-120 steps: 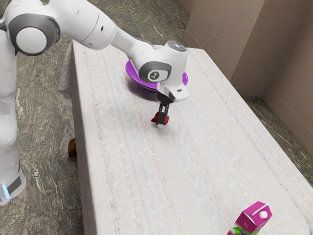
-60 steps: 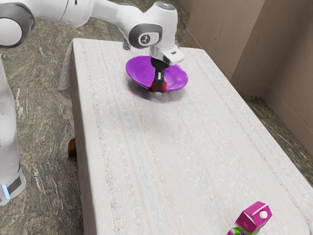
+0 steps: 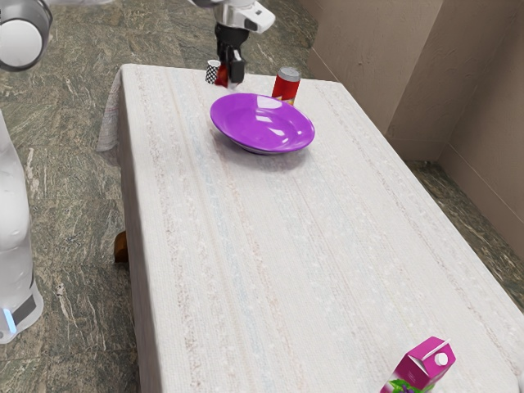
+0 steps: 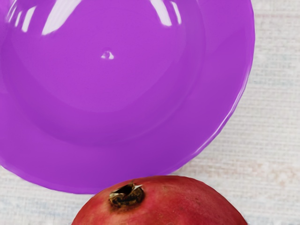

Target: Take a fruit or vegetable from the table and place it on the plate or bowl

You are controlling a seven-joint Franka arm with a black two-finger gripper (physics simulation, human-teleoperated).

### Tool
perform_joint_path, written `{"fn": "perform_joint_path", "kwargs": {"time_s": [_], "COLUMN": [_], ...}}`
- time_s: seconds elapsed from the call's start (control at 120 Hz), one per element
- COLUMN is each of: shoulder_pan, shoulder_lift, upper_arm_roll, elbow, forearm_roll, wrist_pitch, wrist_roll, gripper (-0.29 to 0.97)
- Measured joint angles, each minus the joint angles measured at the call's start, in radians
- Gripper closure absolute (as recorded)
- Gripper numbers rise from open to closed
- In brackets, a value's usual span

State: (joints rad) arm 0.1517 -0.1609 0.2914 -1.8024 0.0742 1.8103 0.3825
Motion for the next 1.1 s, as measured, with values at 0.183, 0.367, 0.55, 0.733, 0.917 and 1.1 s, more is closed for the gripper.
{"fn": "perform_joint_path", "kwargs": {"time_s": [0.183, 0.367, 0.55, 0.733, 0.917, 1.1], "shoulder_pan": [0.003, -0.003, -0.010, -0.021, -0.024, -0.029], "shoulder_lift": [0.017, 0.086, 0.133, 0.144, 0.155, 0.152], "upper_arm_roll": [0.044, 0.042, 0.039, 0.041, 0.040, 0.040], "elbow": [0.030, 0.060, 0.086, 0.097, 0.098, 0.097], "forearm_roll": [0.002, 0.000, -0.005, -0.014, -0.026, -0.032], "wrist_pitch": [-0.021, 0.029, 0.089, 0.112, 0.119, 0.111], "wrist_roll": [-0.033, -0.057, -0.074, -0.086, -0.091, -0.093], "gripper": [0.38, 0.38, 0.38, 0.24, 0.07, 0.02]}}
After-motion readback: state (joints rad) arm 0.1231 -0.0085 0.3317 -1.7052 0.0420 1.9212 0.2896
